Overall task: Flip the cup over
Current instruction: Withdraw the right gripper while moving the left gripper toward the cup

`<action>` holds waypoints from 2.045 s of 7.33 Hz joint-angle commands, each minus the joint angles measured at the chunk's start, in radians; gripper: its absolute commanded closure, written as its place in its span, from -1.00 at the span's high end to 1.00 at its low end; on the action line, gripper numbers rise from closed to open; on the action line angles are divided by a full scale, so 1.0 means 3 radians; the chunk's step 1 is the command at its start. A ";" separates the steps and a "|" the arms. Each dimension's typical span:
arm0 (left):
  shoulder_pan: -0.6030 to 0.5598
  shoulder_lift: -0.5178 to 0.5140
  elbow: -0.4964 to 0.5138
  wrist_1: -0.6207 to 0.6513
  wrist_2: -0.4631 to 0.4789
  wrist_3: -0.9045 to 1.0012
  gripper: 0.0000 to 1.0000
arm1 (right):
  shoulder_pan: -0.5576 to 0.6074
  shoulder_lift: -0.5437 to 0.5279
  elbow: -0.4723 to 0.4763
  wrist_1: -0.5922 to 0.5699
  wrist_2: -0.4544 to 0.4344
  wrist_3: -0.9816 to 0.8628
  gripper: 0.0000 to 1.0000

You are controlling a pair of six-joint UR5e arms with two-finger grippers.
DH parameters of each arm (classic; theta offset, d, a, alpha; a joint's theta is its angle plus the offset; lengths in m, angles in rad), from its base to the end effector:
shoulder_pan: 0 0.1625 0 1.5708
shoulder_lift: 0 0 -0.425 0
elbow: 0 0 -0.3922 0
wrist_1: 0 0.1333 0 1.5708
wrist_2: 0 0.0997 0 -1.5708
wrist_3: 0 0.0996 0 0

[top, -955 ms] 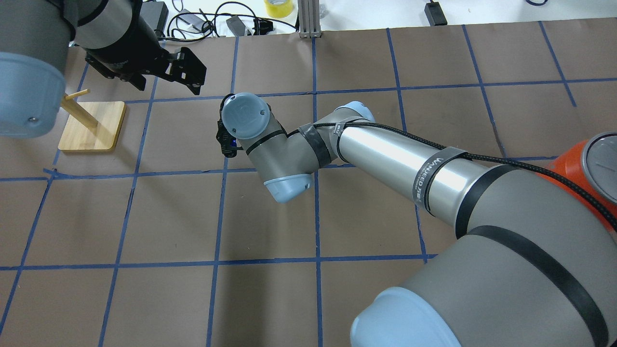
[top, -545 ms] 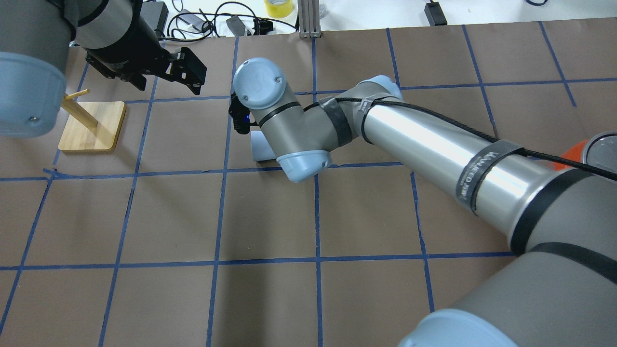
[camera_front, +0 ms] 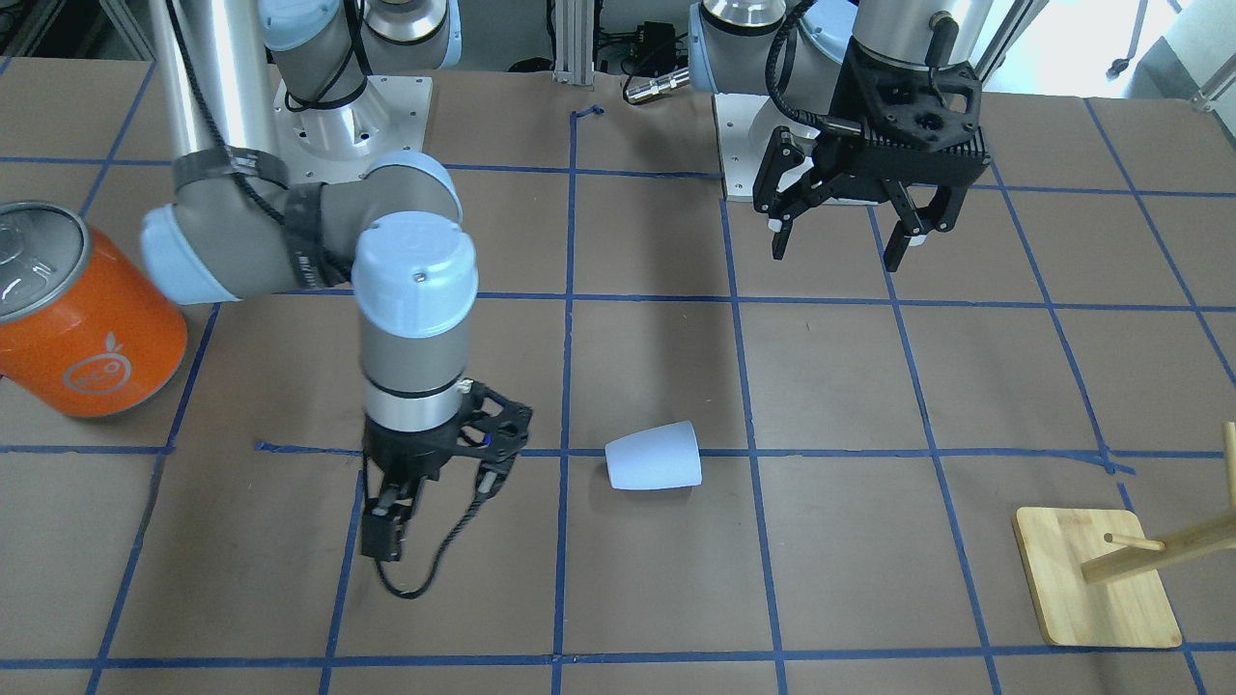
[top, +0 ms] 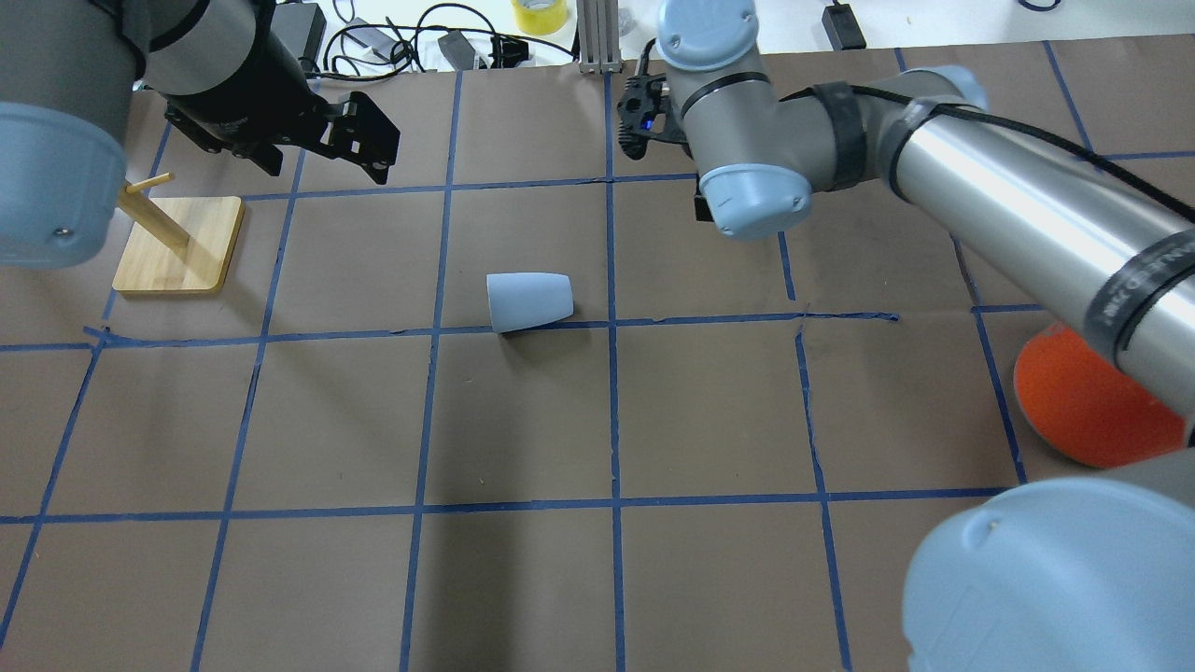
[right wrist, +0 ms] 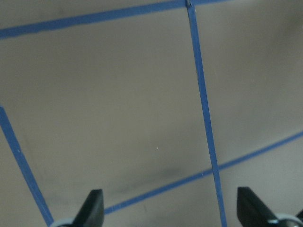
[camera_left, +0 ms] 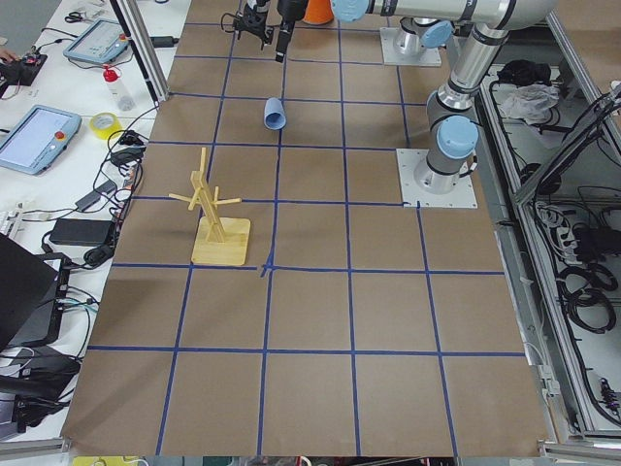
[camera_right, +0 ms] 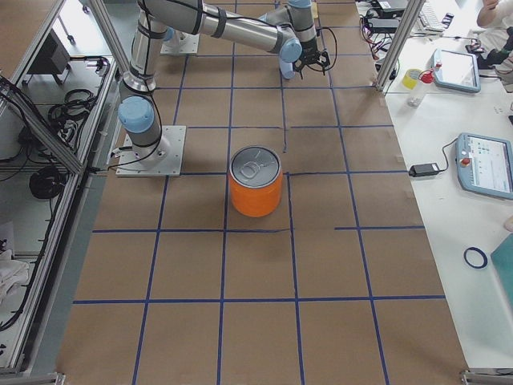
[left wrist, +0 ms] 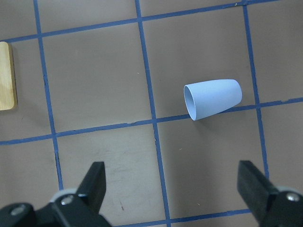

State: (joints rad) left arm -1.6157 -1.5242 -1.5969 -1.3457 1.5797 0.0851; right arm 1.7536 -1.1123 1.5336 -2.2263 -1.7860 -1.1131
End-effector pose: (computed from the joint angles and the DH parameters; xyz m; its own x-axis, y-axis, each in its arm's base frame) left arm -0.1544 -0.4868 0.5227 -0.9917 0.1249 -0.0293 0.1283 0.9619 -0.2415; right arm 0.2312 -0.6341 0.3117 -0.2699 -0.9150 0.3000 -0.9480 0.3071 0.0838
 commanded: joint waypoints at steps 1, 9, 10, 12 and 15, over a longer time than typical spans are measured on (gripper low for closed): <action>-0.0004 -0.0007 0.0000 0.0001 -0.0004 0.0003 1.00 | -0.0495 -0.0304 0.0001 0.0440 0.0174 0.0507 0.98; 0.0165 -0.0277 -0.0153 0.0006 -0.0172 -0.0012 1.00 | -0.0931 -0.1476 0.0241 0.1943 0.0666 0.3102 1.00; 0.0170 -0.0445 -0.0229 -0.0034 -0.0416 -0.0048 1.00 | -0.0931 -0.1518 0.0247 0.2056 0.0626 0.3107 1.00; 0.0180 -0.0819 -0.0296 0.0012 -0.0713 -0.0115 1.00 | -0.0942 -0.1488 0.0216 0.2078 0.0514 0.3117 1.00; 0.0190 -0.1340 -0.0343 0.0277 -0.1354 -0.0069 1.00 | -0.0774 -0.1610 0.0247 0.2052 0.0569 0.3735 1.00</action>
State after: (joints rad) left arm -1.5608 -1.8696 -1.6964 -1.2938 1.2143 0.0556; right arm 1.4906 -1.5824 1.6043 -1.6099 -1.6196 -0.0624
